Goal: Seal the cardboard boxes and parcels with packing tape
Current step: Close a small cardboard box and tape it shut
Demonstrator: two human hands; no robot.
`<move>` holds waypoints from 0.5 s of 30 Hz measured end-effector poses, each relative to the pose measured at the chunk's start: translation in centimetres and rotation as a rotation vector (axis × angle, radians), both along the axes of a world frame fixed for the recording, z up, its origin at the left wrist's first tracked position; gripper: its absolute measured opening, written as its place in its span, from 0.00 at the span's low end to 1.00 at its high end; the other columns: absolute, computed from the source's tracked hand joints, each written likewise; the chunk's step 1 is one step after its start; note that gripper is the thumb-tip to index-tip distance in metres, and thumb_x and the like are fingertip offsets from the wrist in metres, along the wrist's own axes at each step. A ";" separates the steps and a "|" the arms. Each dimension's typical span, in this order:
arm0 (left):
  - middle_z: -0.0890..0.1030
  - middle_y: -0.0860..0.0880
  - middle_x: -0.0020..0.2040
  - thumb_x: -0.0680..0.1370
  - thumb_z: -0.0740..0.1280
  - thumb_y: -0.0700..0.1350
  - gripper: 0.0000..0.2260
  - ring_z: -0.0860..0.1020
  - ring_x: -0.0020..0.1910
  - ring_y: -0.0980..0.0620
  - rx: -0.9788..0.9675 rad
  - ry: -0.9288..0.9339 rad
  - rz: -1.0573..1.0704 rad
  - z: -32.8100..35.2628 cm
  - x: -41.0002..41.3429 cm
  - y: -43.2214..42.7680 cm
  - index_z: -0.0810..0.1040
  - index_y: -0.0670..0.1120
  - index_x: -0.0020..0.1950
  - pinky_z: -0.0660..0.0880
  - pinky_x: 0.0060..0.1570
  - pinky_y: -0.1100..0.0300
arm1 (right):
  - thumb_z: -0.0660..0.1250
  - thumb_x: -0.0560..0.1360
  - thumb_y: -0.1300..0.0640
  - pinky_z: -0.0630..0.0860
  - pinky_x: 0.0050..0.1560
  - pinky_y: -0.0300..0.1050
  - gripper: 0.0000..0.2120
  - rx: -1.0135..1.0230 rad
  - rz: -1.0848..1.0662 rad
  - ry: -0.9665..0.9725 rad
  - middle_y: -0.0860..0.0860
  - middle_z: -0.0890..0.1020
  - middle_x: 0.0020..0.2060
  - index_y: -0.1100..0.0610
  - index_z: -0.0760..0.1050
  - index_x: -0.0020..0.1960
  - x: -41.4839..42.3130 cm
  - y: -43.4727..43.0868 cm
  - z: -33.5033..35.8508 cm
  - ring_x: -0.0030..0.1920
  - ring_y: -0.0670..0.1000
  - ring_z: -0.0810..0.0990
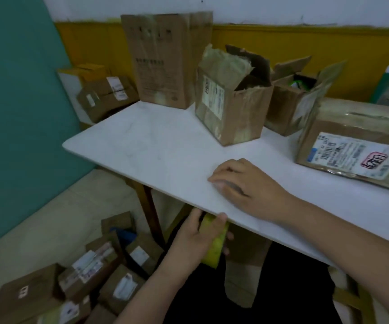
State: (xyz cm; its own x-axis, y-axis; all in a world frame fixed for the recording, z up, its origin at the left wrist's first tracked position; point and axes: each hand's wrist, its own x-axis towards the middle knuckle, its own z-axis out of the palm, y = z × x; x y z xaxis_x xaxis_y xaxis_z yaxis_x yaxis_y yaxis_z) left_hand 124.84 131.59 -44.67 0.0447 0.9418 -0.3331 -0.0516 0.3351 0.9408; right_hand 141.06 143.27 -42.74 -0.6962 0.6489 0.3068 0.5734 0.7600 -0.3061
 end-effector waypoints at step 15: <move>0.82 0.42 0.30 0.84 0.60 0.50 0.09 0.80 0.27 0.46 -0.174 0.217 -0.223 6.4 -0.7 -0.3 0.71 0.44 0.55 0.78 0.31 0.60 | 0.61 0.81 0.49 0.61 0.74 0.49 0.16 -0.315 0.277 -0.010 0.45 0.71 0.72 0.50 0.76 0.67 -0.6 -1.2 0.8 0.74 0.43 0.63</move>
